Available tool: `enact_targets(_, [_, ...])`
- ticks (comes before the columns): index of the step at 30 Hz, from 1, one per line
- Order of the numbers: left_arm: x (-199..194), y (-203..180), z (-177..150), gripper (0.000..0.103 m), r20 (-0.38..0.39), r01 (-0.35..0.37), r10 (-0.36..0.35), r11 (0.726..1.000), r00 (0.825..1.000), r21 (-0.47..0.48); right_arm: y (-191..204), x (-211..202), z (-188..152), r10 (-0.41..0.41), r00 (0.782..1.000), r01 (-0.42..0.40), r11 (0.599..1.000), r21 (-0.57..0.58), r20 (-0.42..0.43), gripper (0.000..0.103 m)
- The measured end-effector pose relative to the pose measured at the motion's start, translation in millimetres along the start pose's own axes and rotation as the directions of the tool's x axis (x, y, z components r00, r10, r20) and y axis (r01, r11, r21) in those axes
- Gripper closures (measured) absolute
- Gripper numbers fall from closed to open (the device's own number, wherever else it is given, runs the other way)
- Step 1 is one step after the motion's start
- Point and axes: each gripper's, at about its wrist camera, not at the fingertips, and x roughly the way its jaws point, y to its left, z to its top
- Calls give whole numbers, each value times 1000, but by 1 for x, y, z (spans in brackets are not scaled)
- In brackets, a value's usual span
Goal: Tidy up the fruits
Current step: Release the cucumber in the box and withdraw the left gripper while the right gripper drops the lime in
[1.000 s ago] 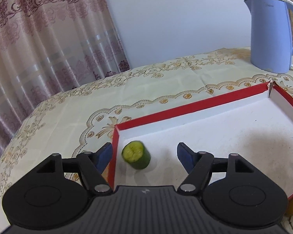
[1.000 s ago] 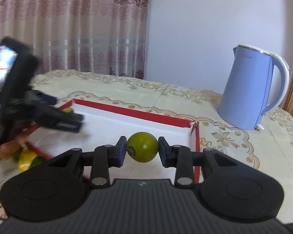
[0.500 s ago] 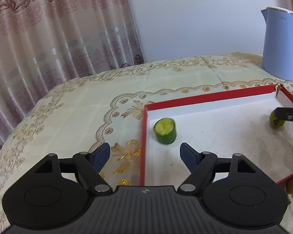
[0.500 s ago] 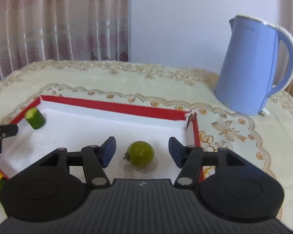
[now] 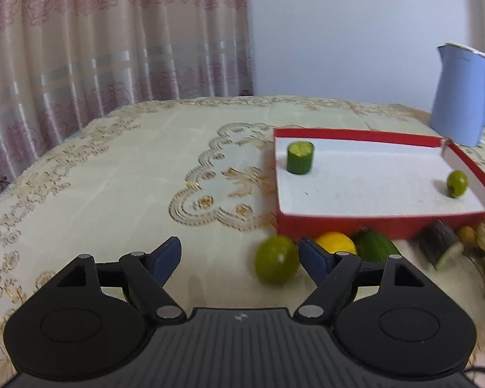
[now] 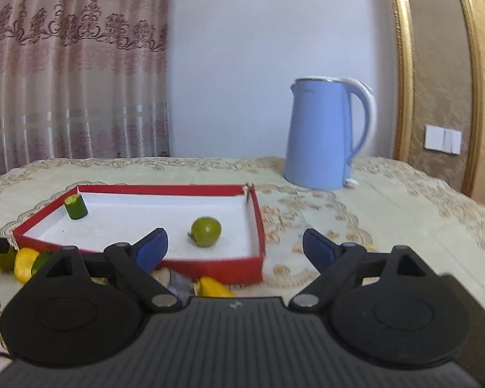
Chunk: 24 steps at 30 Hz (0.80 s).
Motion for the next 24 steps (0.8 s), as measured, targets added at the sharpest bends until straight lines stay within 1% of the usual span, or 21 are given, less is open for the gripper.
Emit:
enact_targets(2, [-4,2,-5,23,5,27,-27,999,1000,23,0,0,-3,-4,1000,4,1000,-10,6,6])
enact_targets(4, [-5,5,-8,23,14,22,-22,999,1000,46,3,0,-7,-21,1000,22,999,-23,12,3])
enact_targets(5, [-4,6,-10,23,15,31,-32,998,999,60,4,-2,-8,-23,1000,23,999,-28,15,0])
enact_targets(8, [1,10,-11,23,-4,55,-55,996,998,72,8,-5,-9,-28,999,29,998,-51,24,0])
enact_targets(10, [4,9,-11,23,-2,65,-65,994,998,91,10,-5,-9,-22,1000,24,998,-66,20,0])
enact_targets(15, [7,1,-11,23,5,83,-84,987,996,135,9,-4,-9,-29,1000,29,998,-57,10,0])
enact_targets(19, [15,-6,-10,24,-21,86,-84,983,996,160,9,-3,-8,-24,1000,24,998,-55,10,0])
enact_targets(21, [17,-7,-8,24,-21,78,-76,983,997,169,8,-3,-8,-22,1000,23,998,-56,9,0])
enact_targets(24, [20,-3,-7,24,-27,71,-68,984,997,163,8,-1,-8,-15,1000,15,998,-56,3,0])
